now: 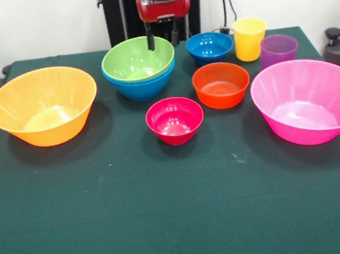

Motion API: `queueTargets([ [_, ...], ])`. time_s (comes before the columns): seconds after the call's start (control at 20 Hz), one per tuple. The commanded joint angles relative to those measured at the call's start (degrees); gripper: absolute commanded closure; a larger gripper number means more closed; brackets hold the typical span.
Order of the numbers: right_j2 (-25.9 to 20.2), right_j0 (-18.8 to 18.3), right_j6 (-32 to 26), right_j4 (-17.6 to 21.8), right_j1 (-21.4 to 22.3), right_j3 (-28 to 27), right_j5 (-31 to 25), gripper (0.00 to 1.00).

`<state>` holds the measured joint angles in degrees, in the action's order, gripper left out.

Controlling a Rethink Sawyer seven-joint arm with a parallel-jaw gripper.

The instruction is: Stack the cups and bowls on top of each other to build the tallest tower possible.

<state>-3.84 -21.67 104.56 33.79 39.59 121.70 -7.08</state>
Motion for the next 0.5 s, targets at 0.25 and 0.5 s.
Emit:
queueTargets([
  [0.25,-4.85,-2.47,3.02,-2.05,3.02,-2.41,-4.12,0.0],
  [0.5,-7.76,-6.41,-0.31,-2.49,7.3,-0.25,-7.93,0.0],
])
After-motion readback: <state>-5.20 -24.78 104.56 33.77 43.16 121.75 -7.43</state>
